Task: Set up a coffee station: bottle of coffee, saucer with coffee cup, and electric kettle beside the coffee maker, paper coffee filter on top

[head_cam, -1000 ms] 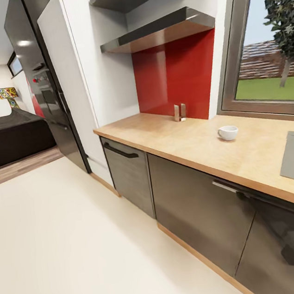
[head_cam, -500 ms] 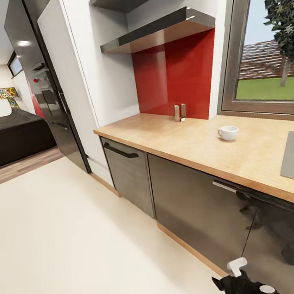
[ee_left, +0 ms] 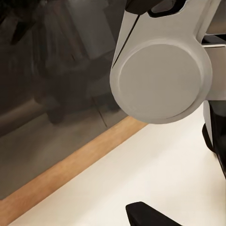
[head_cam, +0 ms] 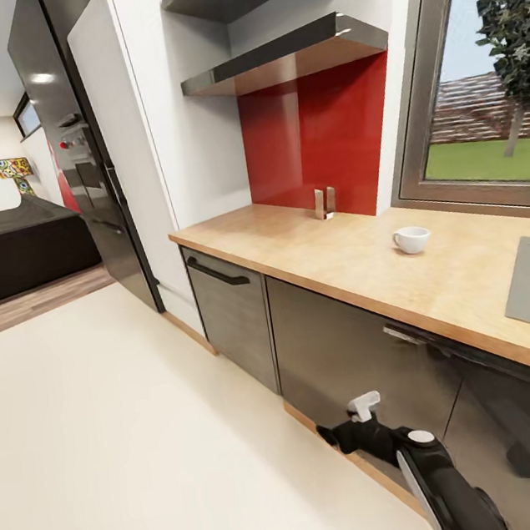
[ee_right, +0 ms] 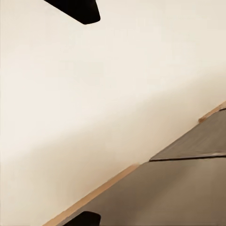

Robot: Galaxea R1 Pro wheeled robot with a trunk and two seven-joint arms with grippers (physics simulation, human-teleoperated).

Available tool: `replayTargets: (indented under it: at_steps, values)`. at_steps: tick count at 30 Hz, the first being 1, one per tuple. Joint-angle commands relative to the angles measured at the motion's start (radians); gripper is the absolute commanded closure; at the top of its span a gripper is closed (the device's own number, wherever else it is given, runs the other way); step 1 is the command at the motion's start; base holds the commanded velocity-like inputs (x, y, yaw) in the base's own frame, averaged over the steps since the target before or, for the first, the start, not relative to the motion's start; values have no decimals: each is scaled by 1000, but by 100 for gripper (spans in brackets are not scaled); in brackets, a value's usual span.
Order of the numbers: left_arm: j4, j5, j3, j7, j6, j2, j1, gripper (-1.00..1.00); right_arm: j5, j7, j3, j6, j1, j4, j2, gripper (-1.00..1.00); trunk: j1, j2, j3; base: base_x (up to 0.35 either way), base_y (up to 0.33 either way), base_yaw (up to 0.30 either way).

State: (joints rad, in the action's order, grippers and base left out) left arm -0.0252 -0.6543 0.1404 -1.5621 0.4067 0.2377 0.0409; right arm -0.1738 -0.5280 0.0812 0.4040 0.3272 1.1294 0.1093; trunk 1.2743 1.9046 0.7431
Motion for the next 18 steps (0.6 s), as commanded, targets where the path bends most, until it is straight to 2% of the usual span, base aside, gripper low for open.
replayTargets:
  at_steps: [1,2,3,4,5,7,8,10,11,12,13,14,15,18]
  values:
    - [0,5,8,-3,7,0,1,-100,1,-13,-39,15,3,42,10,-100,0,0,1,0,0,0]
    - [0,5,8,-3,7,0,1,-100,11,-13,-56,19,5,60,13,-100,0,0,1,0,0,0]
    - [-1,5,8,-3,7,0,1,-100,75,-13,-99,78,29,126,19,-100,0,0,1,0,0,0]
    - [-1,5,8,-3,7,0,1,-100,106,-13,-110,135,54,158,21,-100,0,0,1,0,0,0]
    - [-1,5,8,-3,7,0,1,-100,117,-13,-114,165,69,173,22,-100,0,0,1,0,0,0]
    - [-1,5,8,-3,7,0,1,-100,150,-14,-125,274,158,220,23,-100,0,0,1,0,0,0]
    - [-1,5,8,-3,7,0,1,-100,153,-14,-126,287,177,225,24,-100,0,0,1,0,0,0]
    - [-1,5,8,-3,7,0,1,-100,167,-14,-129,333,277,240,26,-100,0,0,1,0,0,0]
    - [-1,5,8,-3,7,0,1,-100,178,-13,-129,405,354,243,27,-100,0,0,1,0,0,0]
    - [-1,5,8,-3,7,0,1,-100,181,-13,-129,434,384,244,27,-100,0,0,1,0,0,0]
    - [-1,5,8,-3,7,0,1,-100,186,-13,-129,478,440,245,27,-100,0,0,1,0,0,0]
    - [-1,5,8,-4,7,0,1,-100,188,-13,-129,495,467,245,27,-100,0,0,1,0,0,0]
    - [-1,5,9,-4,7,0,1,-100,190,-12,-129,519,519,246,27,-100,0,0,1,0,0,0]
    - [-1,5,10,-5,7,1,1,-100,190,-11,-128,548,591,246,27,-100,0,0,1,0,0,0]
